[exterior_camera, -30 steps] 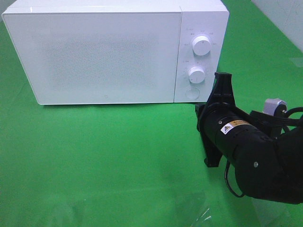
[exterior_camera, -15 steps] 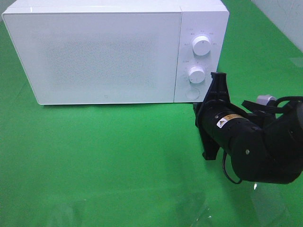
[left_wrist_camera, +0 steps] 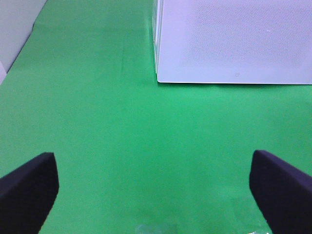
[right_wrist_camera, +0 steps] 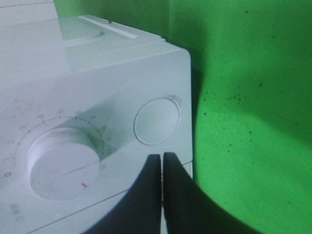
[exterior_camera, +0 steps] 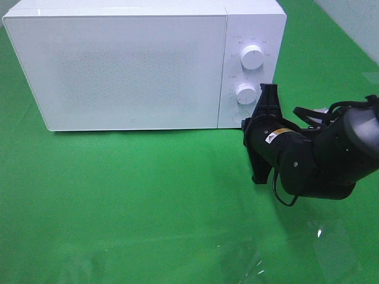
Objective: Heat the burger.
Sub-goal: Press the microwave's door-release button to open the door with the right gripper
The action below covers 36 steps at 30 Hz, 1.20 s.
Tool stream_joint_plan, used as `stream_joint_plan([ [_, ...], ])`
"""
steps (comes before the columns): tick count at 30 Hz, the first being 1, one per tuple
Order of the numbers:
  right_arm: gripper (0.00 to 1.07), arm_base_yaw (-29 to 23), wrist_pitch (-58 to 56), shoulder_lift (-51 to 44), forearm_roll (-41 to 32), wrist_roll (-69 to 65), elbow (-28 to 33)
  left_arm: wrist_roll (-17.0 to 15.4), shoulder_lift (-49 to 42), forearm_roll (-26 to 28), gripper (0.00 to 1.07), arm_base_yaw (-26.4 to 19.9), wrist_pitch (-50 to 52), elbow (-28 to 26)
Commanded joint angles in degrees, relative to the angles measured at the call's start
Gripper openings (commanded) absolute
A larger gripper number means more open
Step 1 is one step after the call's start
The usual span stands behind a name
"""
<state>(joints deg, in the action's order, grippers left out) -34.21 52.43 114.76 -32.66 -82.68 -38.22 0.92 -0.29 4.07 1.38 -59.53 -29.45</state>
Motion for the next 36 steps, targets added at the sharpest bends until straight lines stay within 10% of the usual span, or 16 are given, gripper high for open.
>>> stream_joint_plan([
  [1, 0.00, 1.4, -0.6, 1.5, 1.6, -0.2, -1.9, -0.1, -1.0, 0.4, 1.00, -0.2, 0.3, 0.2],
  [36, 0.00, 5.0, -2.6, 6.7, 4.1, 0.3, -9.3, 0.0, -1.0, 0.4, 1.00, -0.2, 0.3, 0.2],
])
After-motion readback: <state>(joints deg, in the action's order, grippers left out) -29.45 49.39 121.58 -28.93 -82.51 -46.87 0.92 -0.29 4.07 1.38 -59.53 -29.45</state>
